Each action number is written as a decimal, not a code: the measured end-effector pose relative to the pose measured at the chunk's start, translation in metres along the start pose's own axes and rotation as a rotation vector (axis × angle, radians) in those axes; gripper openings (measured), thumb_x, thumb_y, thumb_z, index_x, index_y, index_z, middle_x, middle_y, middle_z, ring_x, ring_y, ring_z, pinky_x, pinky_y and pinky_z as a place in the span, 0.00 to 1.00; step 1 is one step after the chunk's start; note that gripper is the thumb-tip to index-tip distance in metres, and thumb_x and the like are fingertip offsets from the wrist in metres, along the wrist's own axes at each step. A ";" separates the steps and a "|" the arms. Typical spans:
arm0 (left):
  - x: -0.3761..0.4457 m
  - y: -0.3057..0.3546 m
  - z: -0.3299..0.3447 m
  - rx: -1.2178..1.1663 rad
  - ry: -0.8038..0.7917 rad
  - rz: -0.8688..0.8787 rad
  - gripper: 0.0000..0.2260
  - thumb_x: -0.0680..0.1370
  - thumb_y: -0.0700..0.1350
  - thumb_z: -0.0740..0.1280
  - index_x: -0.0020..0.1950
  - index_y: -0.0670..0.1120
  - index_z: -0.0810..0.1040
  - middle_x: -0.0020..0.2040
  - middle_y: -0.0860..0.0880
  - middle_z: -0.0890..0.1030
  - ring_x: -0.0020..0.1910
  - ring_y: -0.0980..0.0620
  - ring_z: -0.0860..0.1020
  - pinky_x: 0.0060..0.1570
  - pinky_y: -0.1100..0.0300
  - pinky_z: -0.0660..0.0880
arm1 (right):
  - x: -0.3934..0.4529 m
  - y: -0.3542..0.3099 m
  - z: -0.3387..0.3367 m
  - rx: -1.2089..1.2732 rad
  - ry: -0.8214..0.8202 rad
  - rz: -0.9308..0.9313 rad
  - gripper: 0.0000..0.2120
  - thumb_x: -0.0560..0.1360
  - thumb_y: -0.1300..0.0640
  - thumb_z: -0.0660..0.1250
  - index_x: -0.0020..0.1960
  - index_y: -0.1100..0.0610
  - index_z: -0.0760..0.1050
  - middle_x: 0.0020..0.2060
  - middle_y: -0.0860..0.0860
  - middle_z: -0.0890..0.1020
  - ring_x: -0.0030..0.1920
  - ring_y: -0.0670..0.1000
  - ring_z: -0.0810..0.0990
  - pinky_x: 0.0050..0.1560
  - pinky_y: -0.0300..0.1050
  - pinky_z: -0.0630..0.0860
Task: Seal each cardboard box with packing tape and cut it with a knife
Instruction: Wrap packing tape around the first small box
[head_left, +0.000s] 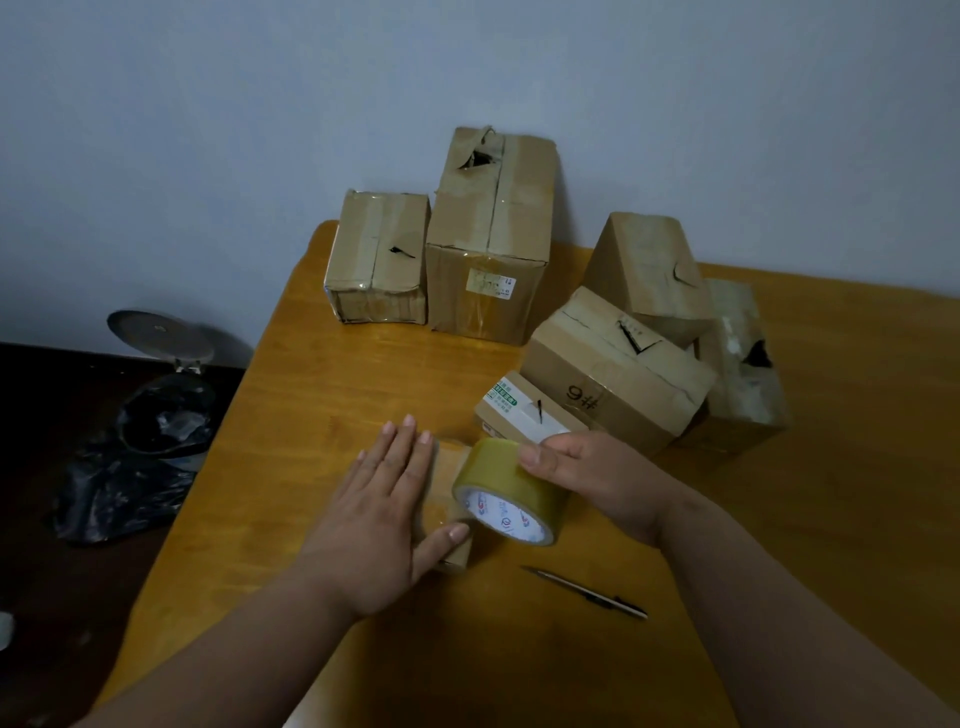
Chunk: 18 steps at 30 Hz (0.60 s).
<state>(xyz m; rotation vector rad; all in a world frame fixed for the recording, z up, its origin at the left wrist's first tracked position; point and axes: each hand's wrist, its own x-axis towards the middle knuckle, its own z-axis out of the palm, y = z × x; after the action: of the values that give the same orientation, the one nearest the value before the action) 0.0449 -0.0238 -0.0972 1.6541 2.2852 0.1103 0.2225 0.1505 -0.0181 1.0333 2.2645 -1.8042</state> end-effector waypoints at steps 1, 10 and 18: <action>0.000 -0.001 0.000 0.004 -0.010 0.000 0.43 0.69 0.78 0.35 0.73 0.55 0.25 0.74 0.55 0.23 0.72 0.58 0.24 0.73 0.56 0.34 | -0.001 0.002 -0.002 0.036 -0.011 0.018 0.26 0.72 0.38 0.65 0.47 0.63 0.79 0.47 0.61 0.81 0.48 0.60 0.80 0.53 0.57 0.75; -0.001 -0.006 0.001 -0.006 -0.053 -0.001 0.52 0.63 0.83 0.44 0.73 0.54 0.25 0.73 0.55 0.23 0.72 0.56 0.24 0.75 0.52 0.38 | 0.006 0.034 -0.005 -0.100 -0.019 0.153 0.14 0.78 0.47 0.66 0.41 0.56 0.76 0.37 0.50 0.80 0.36 0.45 0.80 0.37 0.38 0.75; 0.013 0.017 -0.009 0.009 -0.089 -0.141 0.53 0.59 0.85 0.43 0.76 0.60 0.34 0.77 0.51 0.28 0.74 0.51 0.26 0.73 0.38 0.40 | 0.029 0.029 0.031 -0.507 0.047 0.126 0.16 0.77 0.38 0.61 0.46 0.51 0.73 0.46 0.49 0.77 0.53 0.53 0.76 0.58 0.54 0.73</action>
<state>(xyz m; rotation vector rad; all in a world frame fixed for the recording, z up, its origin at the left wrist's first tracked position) 0.0545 -0.0053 -0.0873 1.4662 2.3282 -0.0053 0.2053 0.1389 -0.0647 1.0873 2.4266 -1.0771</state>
